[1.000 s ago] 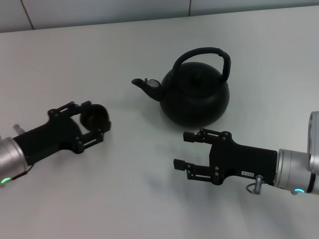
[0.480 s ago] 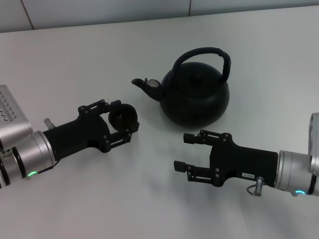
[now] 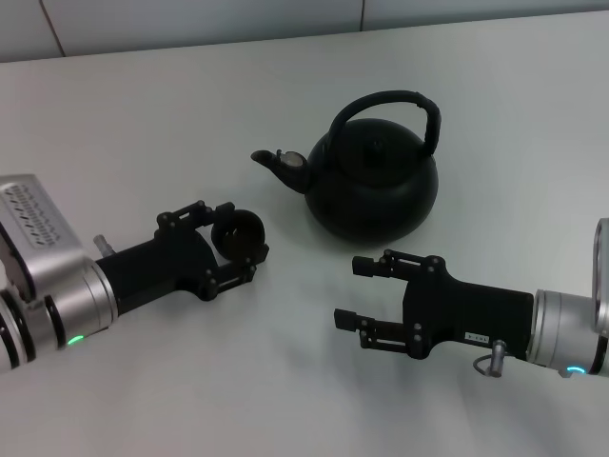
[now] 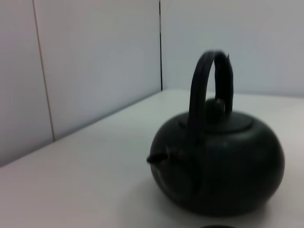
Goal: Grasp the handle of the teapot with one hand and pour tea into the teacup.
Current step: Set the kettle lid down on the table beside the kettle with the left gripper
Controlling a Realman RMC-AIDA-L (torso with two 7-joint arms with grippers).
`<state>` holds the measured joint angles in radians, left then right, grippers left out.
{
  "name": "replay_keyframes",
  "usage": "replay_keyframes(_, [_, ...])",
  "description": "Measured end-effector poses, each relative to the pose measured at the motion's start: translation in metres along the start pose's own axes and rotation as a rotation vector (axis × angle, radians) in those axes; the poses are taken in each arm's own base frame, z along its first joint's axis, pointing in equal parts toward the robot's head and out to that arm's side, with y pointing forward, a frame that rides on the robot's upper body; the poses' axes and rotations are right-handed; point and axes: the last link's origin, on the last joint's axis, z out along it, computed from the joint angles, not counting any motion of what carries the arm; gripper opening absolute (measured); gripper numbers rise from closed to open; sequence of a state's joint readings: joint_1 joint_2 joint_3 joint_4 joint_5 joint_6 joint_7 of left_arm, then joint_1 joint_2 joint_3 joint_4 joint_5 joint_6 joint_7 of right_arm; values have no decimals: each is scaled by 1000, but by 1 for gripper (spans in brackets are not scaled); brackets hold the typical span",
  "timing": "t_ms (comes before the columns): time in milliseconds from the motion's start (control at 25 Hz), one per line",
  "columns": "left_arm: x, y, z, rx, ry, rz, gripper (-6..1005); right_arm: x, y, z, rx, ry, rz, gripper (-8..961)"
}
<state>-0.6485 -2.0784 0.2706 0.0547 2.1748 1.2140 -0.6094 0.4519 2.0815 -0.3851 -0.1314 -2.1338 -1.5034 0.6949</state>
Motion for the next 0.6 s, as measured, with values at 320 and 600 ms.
replay_keyframes(320, [-9,4,5,16,-47,36,729,0,-1,0,1,1,-2,722])
replay_keyframes(600, [-11,3,6,24,-64,40,732,-1,-1,0,3,1,-5,723])
